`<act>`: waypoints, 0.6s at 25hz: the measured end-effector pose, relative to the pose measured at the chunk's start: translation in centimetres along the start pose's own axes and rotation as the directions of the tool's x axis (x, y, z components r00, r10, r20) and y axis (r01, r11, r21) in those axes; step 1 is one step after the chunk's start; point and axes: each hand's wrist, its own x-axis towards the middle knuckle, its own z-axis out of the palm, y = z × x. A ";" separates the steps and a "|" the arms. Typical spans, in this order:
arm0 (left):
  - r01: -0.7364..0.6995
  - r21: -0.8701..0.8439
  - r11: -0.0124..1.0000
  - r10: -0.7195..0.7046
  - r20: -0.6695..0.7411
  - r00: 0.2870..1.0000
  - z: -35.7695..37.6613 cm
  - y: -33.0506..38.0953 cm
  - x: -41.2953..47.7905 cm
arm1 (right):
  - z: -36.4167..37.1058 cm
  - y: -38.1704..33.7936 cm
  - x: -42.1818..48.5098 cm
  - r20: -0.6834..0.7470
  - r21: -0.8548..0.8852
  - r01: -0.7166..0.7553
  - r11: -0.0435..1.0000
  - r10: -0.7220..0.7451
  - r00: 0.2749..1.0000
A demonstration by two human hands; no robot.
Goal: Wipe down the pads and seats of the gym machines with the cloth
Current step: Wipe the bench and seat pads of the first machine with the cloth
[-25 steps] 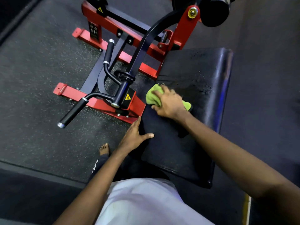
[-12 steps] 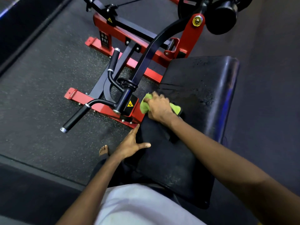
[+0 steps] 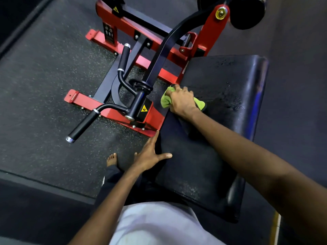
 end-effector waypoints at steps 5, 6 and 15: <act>-0.031 -0.051 0.998 0.030 -0.025 0.999 0.8 -1.3 0.5 | 1.8 -4.0 -3.9 0.063 -0.110 0.235 0.966 -0.230 0.971; -0.033 -0.068 0.997 0.031 -0.029 0.999 0.7 -0.9 0.2 | 1.8 -3.9 -4.1 0.062 -0.128 0.277 0.952 -0.271 0.961; -0.071 -0.076 0.995 0.067 -0.061 0.996 0.1 1.4 -1.4 | 0.5 -4.1 0.5 0.129 -0.220 0.122 0.968 -0.095 0.987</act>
